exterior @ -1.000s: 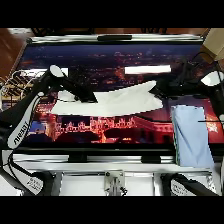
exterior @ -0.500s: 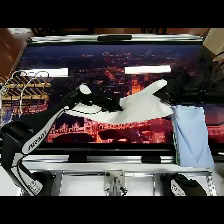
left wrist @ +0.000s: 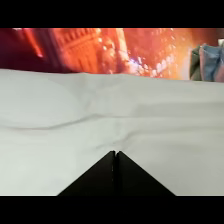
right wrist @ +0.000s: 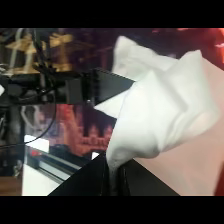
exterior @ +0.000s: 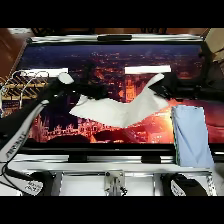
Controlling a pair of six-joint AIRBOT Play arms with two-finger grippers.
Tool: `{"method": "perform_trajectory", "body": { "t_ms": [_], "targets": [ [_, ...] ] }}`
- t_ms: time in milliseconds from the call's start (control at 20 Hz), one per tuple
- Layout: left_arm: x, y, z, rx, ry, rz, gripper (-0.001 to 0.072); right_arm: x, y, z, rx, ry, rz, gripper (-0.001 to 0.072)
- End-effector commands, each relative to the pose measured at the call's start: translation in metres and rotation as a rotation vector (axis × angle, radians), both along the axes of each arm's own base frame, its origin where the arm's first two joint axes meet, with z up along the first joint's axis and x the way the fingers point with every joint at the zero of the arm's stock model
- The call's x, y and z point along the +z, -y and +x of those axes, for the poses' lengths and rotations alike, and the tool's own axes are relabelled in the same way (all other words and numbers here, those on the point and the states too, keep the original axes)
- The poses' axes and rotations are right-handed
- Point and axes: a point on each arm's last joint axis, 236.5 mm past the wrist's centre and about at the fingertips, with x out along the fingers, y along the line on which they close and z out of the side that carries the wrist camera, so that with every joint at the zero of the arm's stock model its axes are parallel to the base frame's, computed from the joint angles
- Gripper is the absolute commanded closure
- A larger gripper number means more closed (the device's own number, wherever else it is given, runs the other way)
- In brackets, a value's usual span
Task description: Fold the shirts.
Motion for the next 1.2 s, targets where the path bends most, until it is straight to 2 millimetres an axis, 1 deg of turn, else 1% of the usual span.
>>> {"method": "perform_trajectory", "body": {
  "t_ms": [0,100,150,200,250,300,350,400,450,500,600,650,700,800,950,1100,1150],
  "targets": [
    [0.059,-0.131,0.024,0.17,0.145,0.171,0.0671,0.005,-0.062,0.033,0.045,0.089,0.11,0.0644],
    [0.104,-0.198,0.029,0.312,0.22,0.175,0.067,-0.008,-0.11,0.05,0.095,0.113,0.108,0.0644],
    [0.122,-0.228,0.026,0.377,0.25,0.18,0.067,-0.016,-0.134,0.058,0.115,0.11,0.111,0.0644],
    [0.136,-0.251,0.021,0.426,0.27,0.187,0.067,-0.027,-0.159,0.066,0.138,0.106,0.11,0.0644],
    [0.148,-0.273,0.014,0.468,0.283,0.195,0.067,-0.039,-0.181,0.074,0.151,0.1,0.109,0.0644],
    [0.155,-0.288,0.008,0.496,0.288,0.203,0.067,-0.057,-0.201,0.083,0.158,0.086,0.104,0.0644],
    [0.16,-0.299,0.0,0.517,0.288,0.21,0.0669,-0.077,-0.217,0.091,0.151,0.06,0.102,0.0644],
    [0.164,-0.306,-0.006,0.527,0.285,0.215,0.0669,-0.1,-0.231,0.099,0.133,0.019,0.107,0.0643],
    [0.165,-0.309,-0.011,0.526,0.281,0.22,0.0669,-0.123,-0.244,0.104,0.117,-0.026,0.121,0.0643],
    [0.166,-0.308,-0.016,0.51,0.283,0.228,0.0669,-0.14,-0.254,0.108,0.099,-0.068,0.147,0.0643],
    [0.165,-0.301,-0.021,0.479,0.274,0.229,0.0669,-0.163,-0.27,0.114,0.045,-0.133,0.217,0.0643],
    [0.165,-0.295,-0.022,0.463,0.274,0.229,0.0669,-0.171,-0.274,0.117,0.021,-0.154,0.236,0.0643],
    [0.165,-0.29,-0.021,0.448,0.277,0.228,0.0669,-0.177,-0.277,0.116,0.016,-0.173,0.243,0.0643],
    [0.164,-0.278,-0.022,0.418,0.282,0.225,0.0669,-0.185,-0.281,0.113,0.02,-0.191,0.241,0.0643],
    [0.166,-0.263,-0.021,0.379,0.301,0.224,0.0669,-0.187,-0.287,0.106,0.032,-0.211,0.246,0.0642],
    [0.168,-0.256,-0.018,0.374,0.318,0.218,0.0669,-0.184,-0.297,0.093,0.058,-0.248,0.273,0.0642],
    [0.168,-0.256,-0.017,0.374,0.32,0.218,0.0669,-0.183,-0.298,0.093,0.057,-0.251,0.28,0.0642]
  ]
}}
